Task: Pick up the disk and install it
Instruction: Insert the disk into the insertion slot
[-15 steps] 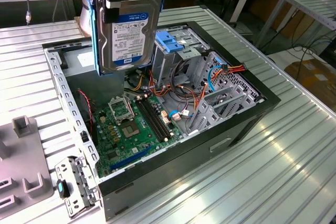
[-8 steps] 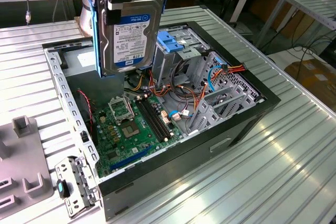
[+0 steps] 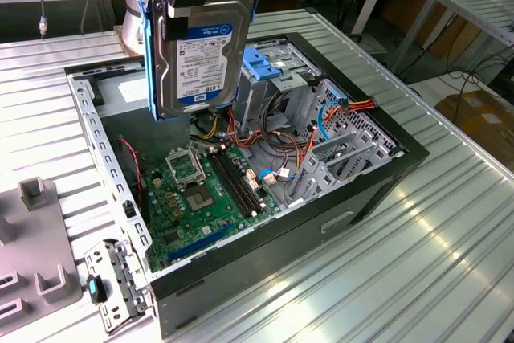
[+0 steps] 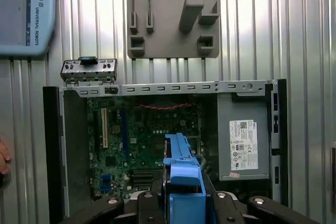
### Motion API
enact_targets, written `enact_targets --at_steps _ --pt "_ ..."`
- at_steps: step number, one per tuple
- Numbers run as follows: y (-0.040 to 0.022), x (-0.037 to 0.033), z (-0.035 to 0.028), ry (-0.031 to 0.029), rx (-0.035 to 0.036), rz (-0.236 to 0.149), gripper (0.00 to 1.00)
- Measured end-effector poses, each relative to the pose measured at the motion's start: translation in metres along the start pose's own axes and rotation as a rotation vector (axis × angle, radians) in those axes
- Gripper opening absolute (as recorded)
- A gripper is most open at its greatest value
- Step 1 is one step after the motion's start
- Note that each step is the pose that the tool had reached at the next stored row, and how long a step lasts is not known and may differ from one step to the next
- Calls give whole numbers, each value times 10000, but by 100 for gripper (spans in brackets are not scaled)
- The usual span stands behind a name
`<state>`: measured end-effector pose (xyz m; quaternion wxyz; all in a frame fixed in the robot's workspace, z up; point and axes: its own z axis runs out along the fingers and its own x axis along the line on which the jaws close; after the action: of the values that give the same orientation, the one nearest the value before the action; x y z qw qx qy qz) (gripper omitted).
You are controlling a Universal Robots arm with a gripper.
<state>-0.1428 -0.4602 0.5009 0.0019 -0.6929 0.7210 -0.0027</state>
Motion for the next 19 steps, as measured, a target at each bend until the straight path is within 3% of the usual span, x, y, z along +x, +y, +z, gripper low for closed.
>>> enact_targets --at_steps 19 --pt "-20 79 2 4 0 1 37"
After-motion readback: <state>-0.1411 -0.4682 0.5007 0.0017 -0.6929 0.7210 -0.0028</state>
